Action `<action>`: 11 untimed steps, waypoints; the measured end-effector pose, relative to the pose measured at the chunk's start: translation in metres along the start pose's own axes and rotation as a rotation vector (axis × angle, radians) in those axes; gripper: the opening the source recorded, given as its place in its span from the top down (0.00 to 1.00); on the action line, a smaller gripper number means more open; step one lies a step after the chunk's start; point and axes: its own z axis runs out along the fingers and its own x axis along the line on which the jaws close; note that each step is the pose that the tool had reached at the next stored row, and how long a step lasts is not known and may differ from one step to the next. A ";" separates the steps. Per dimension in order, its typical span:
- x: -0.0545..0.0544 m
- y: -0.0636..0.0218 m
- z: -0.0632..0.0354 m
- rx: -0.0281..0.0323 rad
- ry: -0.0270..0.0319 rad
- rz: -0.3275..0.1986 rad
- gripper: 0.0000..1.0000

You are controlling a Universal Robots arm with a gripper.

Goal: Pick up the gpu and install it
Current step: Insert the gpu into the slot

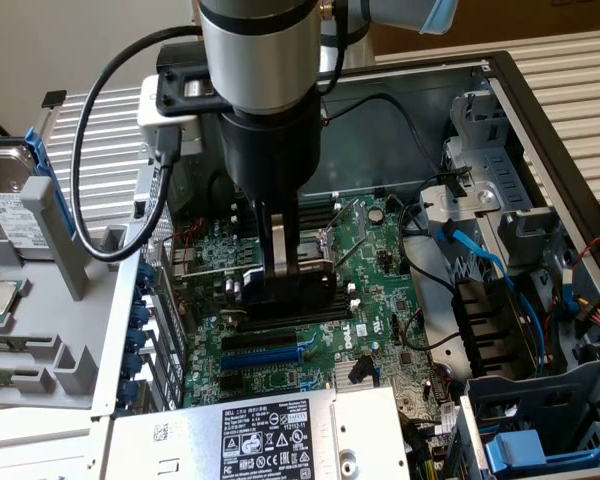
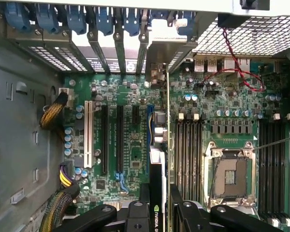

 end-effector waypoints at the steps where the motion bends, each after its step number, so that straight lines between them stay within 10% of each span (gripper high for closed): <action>1: 0.000 0.0001 0.0014 -0.0011 0.0001 0.000 0.74; 11: 0.003 0.0001 0.0125 -0.0107 0.0002 0.001 0.74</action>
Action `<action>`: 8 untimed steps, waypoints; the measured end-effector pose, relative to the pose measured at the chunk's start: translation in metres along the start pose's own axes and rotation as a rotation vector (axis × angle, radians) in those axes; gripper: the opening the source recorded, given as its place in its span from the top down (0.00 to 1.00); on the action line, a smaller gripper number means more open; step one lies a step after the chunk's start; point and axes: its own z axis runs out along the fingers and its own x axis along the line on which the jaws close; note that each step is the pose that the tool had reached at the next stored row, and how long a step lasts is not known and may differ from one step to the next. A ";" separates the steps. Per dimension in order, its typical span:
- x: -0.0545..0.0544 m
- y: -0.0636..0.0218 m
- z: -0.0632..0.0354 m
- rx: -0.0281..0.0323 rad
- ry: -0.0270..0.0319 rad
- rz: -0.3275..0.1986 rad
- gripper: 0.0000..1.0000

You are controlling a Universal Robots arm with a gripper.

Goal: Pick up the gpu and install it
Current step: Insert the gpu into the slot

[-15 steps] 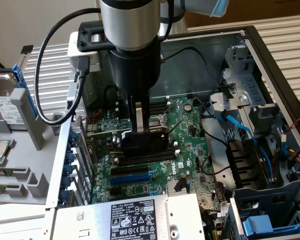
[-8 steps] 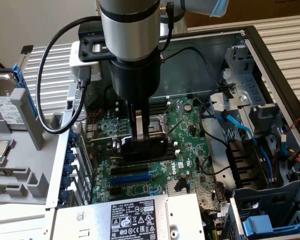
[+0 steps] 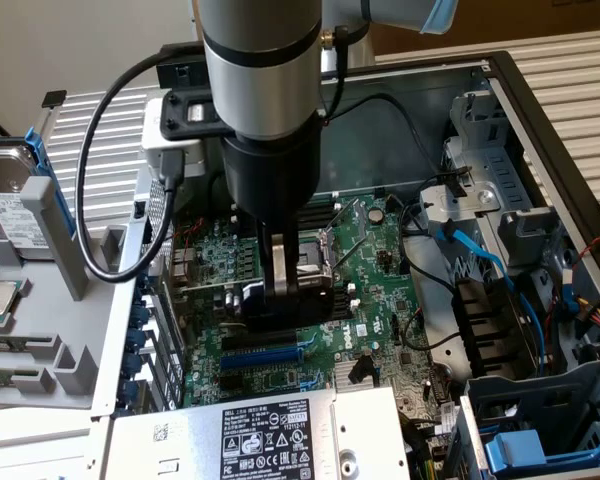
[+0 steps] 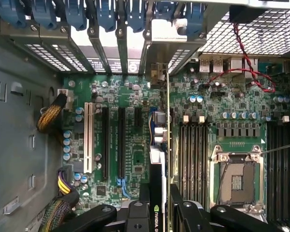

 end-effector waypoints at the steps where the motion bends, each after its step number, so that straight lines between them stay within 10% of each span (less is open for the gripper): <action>1: 0.000 0.0000 0.0013 -0.0002 -0.0001 0.000 0.74; 8: 0.000 0.0027 0.0044 -0.0007 0.0001 0.000 0.74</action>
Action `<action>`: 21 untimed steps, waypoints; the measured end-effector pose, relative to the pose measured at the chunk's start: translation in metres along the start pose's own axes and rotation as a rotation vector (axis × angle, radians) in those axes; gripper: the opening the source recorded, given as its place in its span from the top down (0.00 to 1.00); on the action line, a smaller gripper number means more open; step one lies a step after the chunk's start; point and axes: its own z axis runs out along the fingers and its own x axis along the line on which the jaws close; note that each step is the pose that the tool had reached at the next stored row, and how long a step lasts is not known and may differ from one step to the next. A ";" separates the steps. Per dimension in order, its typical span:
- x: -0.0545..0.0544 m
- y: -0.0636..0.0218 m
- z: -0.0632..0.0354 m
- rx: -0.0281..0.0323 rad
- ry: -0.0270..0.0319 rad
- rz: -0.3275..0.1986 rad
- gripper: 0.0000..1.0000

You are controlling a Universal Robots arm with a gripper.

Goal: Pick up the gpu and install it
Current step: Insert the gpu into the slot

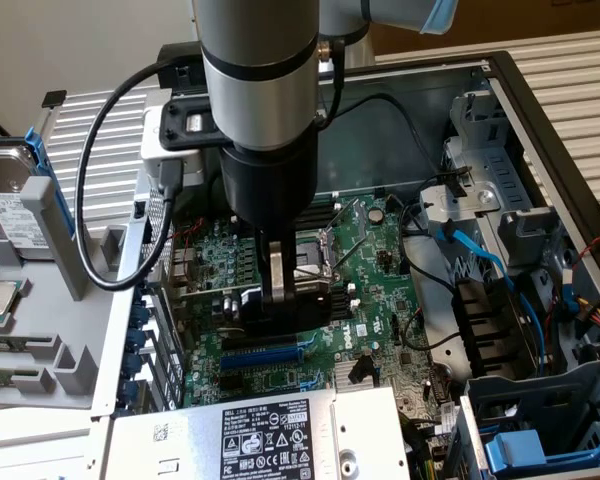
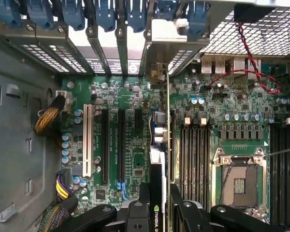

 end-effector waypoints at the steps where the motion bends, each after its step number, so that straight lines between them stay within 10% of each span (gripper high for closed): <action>1: 0.000 0.0000 0.0000 0.0001 0.0000 0.000 0.74; 14: -0.003 -0.0002 0.0003 0.0048 0.0169 0.005 0.74; 21: -0.007 -0.0009 0.0005 0.0052 0.0422 0.006 0.74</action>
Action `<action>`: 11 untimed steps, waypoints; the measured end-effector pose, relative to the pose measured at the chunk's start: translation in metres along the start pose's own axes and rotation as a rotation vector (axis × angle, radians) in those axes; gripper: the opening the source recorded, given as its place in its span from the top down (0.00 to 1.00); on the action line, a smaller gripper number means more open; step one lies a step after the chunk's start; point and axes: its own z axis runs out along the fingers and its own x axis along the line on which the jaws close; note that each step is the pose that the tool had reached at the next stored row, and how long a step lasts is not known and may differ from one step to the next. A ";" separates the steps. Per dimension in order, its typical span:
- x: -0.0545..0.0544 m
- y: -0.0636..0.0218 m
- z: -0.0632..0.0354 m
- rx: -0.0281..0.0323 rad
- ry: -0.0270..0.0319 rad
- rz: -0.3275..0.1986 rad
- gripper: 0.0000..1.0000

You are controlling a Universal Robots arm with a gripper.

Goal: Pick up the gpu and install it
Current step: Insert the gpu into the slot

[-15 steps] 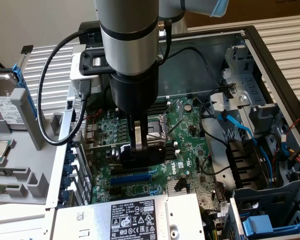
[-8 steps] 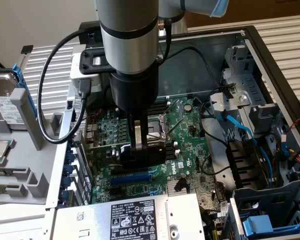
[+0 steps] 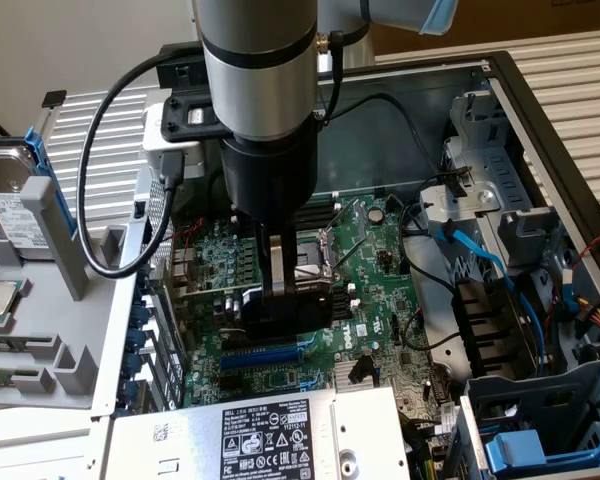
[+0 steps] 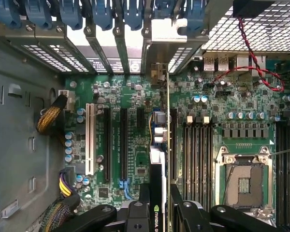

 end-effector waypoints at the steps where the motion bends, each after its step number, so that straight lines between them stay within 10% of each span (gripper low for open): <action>1: 0.000 -0.0001 0.0000 0.0001 0.0037 0.000 0.74; 5: -0.002 -0.0018 0.0001 0.0003 0.0160 0.002 0.74; 11: -0.005 -0.0028 0.0001 0.0002 0.0193 0.002 0.74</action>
